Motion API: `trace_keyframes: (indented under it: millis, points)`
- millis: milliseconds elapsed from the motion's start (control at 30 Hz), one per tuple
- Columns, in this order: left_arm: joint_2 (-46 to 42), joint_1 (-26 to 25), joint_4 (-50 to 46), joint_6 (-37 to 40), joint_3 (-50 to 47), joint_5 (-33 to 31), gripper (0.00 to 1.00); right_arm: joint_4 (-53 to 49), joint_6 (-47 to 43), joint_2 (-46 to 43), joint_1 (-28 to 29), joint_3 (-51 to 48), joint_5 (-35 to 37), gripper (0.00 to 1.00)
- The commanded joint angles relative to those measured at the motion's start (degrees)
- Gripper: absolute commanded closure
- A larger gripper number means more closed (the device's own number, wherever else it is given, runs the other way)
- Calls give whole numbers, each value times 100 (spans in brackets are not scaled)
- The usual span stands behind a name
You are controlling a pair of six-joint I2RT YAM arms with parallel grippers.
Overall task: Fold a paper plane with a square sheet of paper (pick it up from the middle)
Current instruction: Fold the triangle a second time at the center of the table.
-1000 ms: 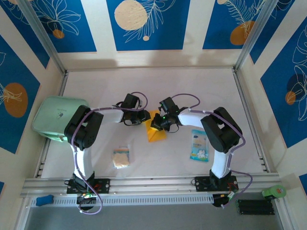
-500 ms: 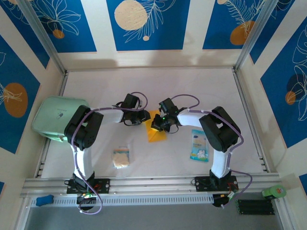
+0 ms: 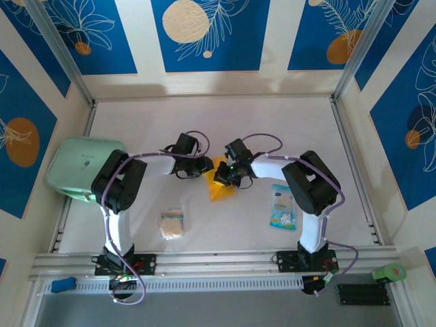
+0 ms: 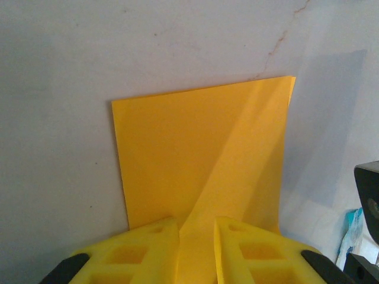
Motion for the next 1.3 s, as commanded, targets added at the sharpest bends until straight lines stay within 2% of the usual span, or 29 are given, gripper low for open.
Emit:
trace_keyframes:
  millis: [0, 833, 1000, 1167, 1267]
  points:
    - [224, 21, -364, -37, -188, -72, 75, -51, -82, 154, 49, 132, -129, 100]
    - [180, 21, -363, -71, -173, -35, 75, -208, -137, 337, -27, 185, -227, 100]
    - [5, 90, -425, -147, 43, 35, 73, -235, -69, 410, -46, 176, -227, 96]
    - [-301, 370, -424, -244, 265, 48, 71, -269, -48, 447, -57, 185, -220, 90]
    - [-536, 551, -489, -246, 263, -46, 69, -296, -43, 435, -64, 185, -194, 84]
